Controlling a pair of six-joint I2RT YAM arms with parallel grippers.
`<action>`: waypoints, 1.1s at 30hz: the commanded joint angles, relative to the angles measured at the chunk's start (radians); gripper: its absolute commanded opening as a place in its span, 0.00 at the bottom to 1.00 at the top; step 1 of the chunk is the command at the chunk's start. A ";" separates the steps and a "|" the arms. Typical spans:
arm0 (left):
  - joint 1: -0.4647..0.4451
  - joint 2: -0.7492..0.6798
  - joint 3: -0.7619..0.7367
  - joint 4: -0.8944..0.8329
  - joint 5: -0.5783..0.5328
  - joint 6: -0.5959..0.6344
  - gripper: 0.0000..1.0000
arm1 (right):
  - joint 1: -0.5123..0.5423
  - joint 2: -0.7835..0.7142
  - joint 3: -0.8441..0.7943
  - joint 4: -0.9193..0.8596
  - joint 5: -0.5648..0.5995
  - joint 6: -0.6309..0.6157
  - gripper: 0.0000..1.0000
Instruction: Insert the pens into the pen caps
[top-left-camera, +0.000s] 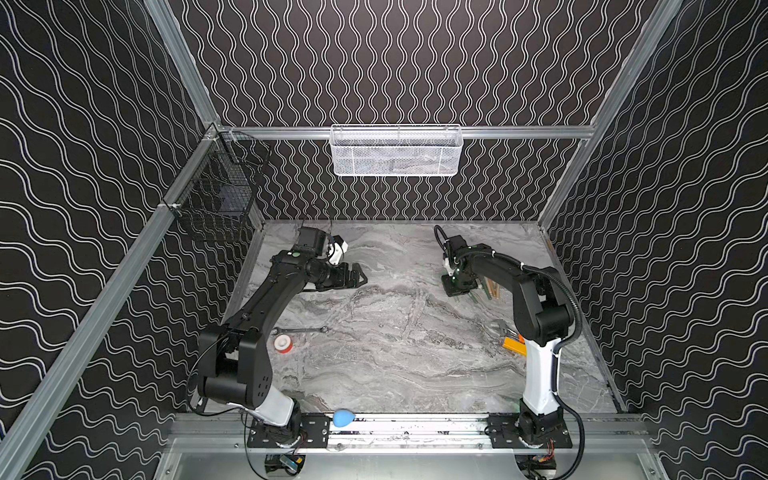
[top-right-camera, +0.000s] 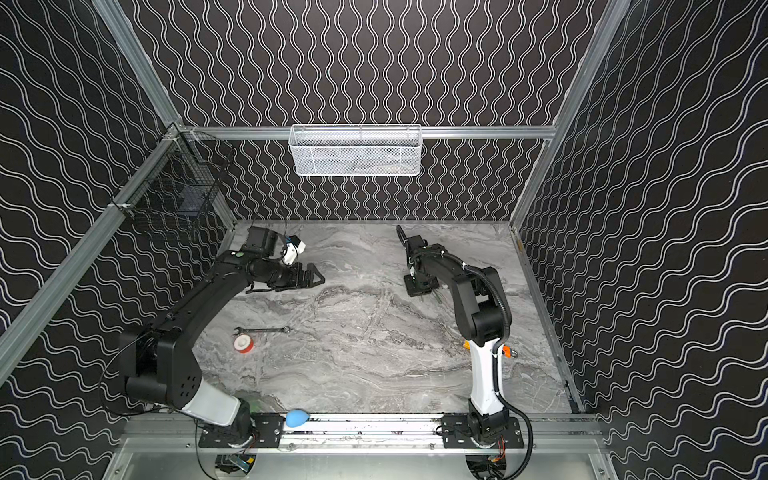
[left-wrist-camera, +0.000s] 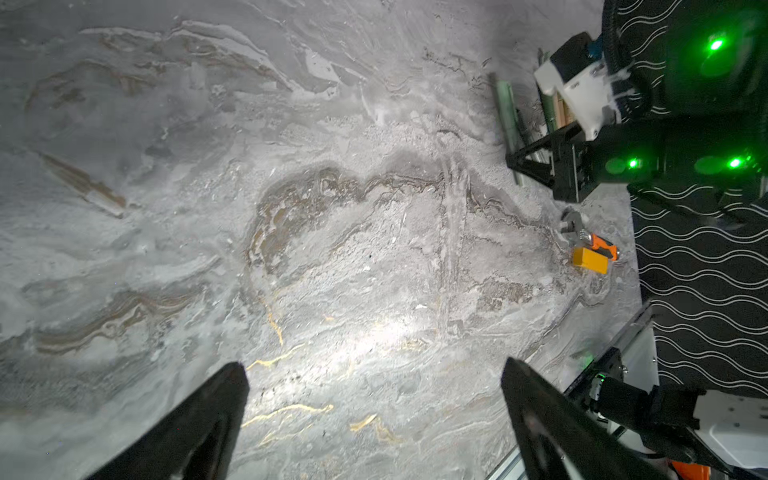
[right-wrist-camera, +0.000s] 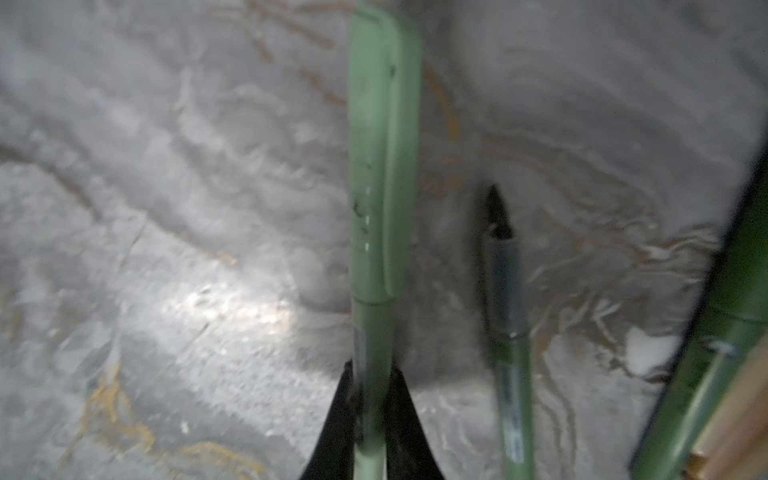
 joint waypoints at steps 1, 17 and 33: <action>0.004 0.005 -0.006 -0.022 -0.016 0.037 0.99 | -0.025 0.061 0.027 -0.116 0.108 0.035 0.06; 0.075 -0.056 -0.145 0.146 -0.228 -0.006 0.99 | -0.073 -0.102 -0.060 -0.100 0.160 0.070 0.48; 0.139 -0.369 -0.657 0.875 -0.584 0.290 0.99 | -0.099 -0.485 -0.445 0.400 0.130 0.029 1.00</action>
